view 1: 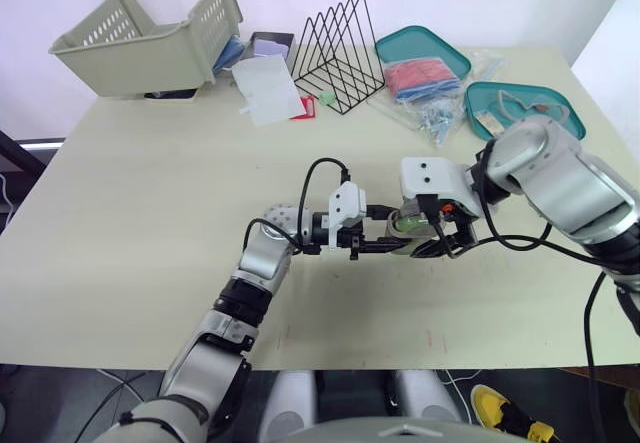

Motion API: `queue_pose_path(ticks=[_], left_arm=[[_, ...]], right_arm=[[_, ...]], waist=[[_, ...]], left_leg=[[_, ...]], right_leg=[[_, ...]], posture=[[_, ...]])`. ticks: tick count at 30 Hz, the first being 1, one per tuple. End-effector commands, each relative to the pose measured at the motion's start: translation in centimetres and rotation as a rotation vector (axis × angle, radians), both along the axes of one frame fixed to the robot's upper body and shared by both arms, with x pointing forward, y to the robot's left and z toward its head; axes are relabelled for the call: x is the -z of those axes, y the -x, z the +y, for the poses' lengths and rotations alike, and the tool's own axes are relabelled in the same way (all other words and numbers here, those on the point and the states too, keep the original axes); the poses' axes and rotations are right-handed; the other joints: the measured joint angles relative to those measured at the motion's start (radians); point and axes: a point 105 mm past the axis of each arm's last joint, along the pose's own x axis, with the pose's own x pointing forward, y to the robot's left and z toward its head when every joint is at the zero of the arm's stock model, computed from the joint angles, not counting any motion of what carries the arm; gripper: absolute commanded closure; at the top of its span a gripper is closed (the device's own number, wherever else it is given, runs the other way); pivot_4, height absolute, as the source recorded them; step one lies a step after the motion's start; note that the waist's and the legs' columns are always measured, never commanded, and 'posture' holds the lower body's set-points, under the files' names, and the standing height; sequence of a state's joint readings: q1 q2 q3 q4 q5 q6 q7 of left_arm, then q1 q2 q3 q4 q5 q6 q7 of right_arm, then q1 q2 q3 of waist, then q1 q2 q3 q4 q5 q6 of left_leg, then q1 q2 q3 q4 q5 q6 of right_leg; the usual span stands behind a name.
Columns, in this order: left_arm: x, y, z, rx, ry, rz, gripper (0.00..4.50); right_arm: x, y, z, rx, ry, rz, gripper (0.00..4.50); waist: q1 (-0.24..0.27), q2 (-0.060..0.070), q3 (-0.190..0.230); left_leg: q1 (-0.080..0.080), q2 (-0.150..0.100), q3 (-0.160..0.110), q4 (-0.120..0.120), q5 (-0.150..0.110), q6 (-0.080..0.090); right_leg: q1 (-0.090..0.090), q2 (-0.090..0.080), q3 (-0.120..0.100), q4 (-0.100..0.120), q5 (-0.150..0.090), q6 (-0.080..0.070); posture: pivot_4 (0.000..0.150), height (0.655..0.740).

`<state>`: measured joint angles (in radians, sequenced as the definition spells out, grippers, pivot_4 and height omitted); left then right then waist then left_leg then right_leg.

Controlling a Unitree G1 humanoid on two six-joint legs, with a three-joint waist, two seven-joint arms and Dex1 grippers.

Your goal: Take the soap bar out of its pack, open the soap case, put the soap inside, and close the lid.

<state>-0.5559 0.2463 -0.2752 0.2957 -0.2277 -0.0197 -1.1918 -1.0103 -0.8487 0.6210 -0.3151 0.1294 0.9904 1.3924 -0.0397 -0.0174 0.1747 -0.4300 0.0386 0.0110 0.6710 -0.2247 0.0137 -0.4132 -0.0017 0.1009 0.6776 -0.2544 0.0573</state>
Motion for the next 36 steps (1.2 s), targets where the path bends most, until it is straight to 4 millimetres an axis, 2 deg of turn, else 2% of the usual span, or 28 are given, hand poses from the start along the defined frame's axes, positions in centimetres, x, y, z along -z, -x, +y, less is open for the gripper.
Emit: queue_pose_path(ticks=[1, 16, 22, 27, 28, 29, 31, 33, 34, 35, 36], left_arm=[[-0.1, 0.1, -0.4, 0.01, -0.005, -0.019, 2.54], [-0.1, 0.3, -0.2, 0.02, -0.01, -0.02, 2.54], [0.0, 0.2, 0.0, 0.019, -0.017, -0.022, 2.54], [0.0, 0.1, 0.2, 0.014, -0.02, -0.024, 2.54], [0.0, 0.1, 0.2, 0.014, -0.021, -0.024, 2.54], [-0.1, 0.0, 0.2, 0.014, -0.021, -0.024, 2.54], [-0.1, 0.0, 0.3, 0.015, -0.022, -0.025, 2.54], [-0.1, -0.1, 0.3, 0.015, -0.023, -0.026, 2.54], [-0.1, -0.1, 0.3, 0.015, -0.023, -0.026, 2.54], [-0.2, -0.1, 0.3, 0.015, -0.022, -0.026, 2.54], [-0.2, -0.1, 0.3, 0.015, -0.023, -0.027, 2.54]], right_arm=[[-0.7, -0.1, -0.1, -0.006, -0.02, -0.029, 0.12], [-0.5, -1.1, -3.7, 0.133, -0.027, -0.037, 0.12], [0.0, -0.4, -6.6, 0.202, -0.034, -0.024, 0.12], [0.4, -0.6, -8.6, 0.27, -0.119, -0.05, 0.12], [0.6, -0.5, -9.0, 0.277, -0.126, -0.048, 0.66], [0.7, -0.4, -9.3, 0.278, -0.129, -0.047, 0.91], [0.8, -0.3, -9.5, 0.292, -0.171, -0.042, 2.02], [0.5, -0.2, -9.5, 0.311, -0.245, -0.021, 2.88], [0.3, -0.2, -9.5, 0.316, -0.273, -0.02, 3.11], [0.2, -0.2, -9.6, 0.324, -0.294, -0.02, 3.68], [0.1, -0.3, -9.6, 0.331, -0.312, -0.022, 4.02]], waist=[[0.0, 0.0, 0.0], [0.001, 0.0, 0.0], [0.002, 0.0, 0.0], [0.001, 0.0, 0.0], [0.001, 0.0, 0.0], [0.001, 0.0, 0.0], [-0.002, 0.0, 0.0], [-0.002, 0.0, 0.0], [-0.002, 0.0, 0.0], [-0.001, 0.0, 0.0], [-0.001, 0.0, 0.0]], left_leg=[[0.0, 0.0, 0.0, 0.0, 0.0, 0.0], [-0.001, 0.0, -0.001, 0.0, 0.0, 0.0], [-0.001, 0.0, -0.001, -0.001, 0.0, 0.0], [-0.001, 0.0, -0.001, -0.001, 0.0, 0.0], [-0.001, 0.0, -0.001, -0.001, 0.0, 0.0], [-0.001, 0.0, -0.001, 0.0, 0.0, 0.0], [-0.001, 0.0, 0.0, 0.0, 0.0, 0.0], [-0.001, 0.0, 0.0, -0.001, 0.0, 0.0], [-0.001, 0.0, 0.0, 0.0, 0.0, 0.0], [-0.001, 0.0, -0.001, -0.001, 0.0, 0.0], [-0.001, 0.0, -0.001, 0.0, 0.0, 0.0]], right_leg=[[0.0, 0.0, 0.0, 0.0, 0.0, 0.0], [0.0, 0.0, -0.001, -0.001, 0.0, 0.0], [0.0, 0.0, -0.001, -0.001, 0.0, 0.0], [0.0, 0.0, -0.001, -0.001, 0.0, 0.0], [0.0, 0.0, -0.001, -0.001, 0.0, 0.0], [0.0, 0.0, -0.001, -0.001, 0.0, 0.0], [0.0, 0.0, 0.0, -0.001, 0.0, 0.0], [0.0, 0.0, 0.0, -0.001, 0.0, 0.0], [0.0, 0.0, 0.0, -0.001, 0.0, 0.0], [0.0, 0.001, 0.0, -0.001, 0.0, 0.0], [0.0, 0.001, 0.0, -0.001, 0.0, 0.0]], posture=[[0.15, 0.74], [0.15, 0.74], [0.15, 0.74], [0.15, 0.74], [0.15, 0.74], [0.15, 0.74], [0.15, 0.74], [0.15, 0.74], [0.15, 0.74], [0.15, 0.74], [0.15, 0.74]])
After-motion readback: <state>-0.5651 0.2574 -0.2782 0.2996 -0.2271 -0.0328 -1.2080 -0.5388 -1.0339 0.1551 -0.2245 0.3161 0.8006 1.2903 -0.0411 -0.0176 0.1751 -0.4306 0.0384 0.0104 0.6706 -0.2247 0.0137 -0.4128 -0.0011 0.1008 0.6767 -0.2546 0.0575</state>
